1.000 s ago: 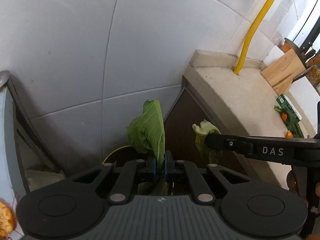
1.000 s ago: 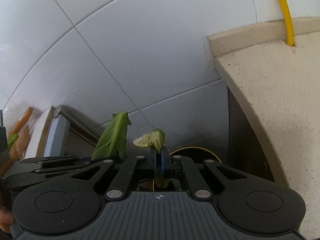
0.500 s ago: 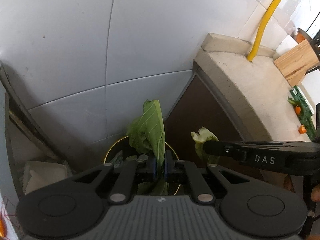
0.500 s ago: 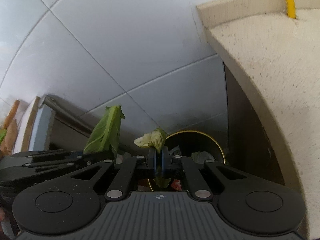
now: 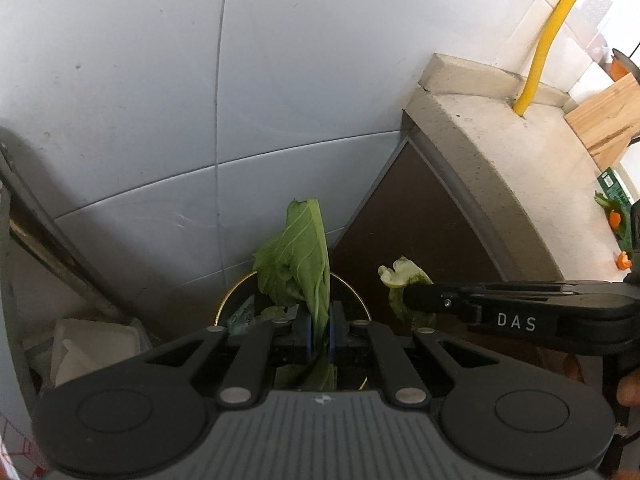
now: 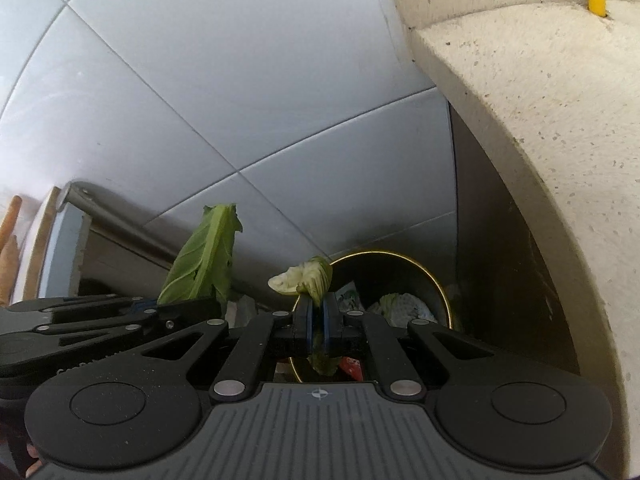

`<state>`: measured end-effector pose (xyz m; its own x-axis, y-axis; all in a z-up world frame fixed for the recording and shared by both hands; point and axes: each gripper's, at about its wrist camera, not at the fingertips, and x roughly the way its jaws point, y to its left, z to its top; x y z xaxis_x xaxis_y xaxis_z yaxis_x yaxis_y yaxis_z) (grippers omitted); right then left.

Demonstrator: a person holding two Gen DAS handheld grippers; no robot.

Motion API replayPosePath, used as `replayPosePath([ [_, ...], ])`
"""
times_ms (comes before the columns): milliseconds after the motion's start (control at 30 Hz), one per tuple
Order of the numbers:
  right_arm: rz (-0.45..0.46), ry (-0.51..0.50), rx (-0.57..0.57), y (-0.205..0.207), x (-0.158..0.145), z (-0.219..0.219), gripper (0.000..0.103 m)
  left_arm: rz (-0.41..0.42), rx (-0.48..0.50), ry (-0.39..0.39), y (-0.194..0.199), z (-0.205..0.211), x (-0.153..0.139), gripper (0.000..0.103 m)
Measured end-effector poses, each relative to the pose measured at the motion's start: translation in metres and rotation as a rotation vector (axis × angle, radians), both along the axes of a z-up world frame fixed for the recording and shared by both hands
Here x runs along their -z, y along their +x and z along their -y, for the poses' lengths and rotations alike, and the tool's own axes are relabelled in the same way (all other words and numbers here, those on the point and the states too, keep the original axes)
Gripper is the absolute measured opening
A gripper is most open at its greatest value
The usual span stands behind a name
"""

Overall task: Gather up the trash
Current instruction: 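Open the right tool over the bin while the left tool opens, releasing both bok choy pieces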

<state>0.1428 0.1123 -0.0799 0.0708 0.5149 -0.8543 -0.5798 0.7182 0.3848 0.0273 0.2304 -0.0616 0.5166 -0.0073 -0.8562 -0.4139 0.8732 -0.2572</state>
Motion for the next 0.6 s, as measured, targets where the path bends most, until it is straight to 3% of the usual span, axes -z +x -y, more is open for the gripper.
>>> replayPosePath([
  [333,-0.016,-0.014,-0.008,0.005,0.012,-0.008,0.01,-0.018,-0.007,0.006,0.003,-0.002,0.004,0.003],
  [600,-0.022,-0.021,0.0,0.009,0.016,-0.009,0.02,-0.031,-0.005,0.005,0.006,-0.004,0.006,0.009],
])
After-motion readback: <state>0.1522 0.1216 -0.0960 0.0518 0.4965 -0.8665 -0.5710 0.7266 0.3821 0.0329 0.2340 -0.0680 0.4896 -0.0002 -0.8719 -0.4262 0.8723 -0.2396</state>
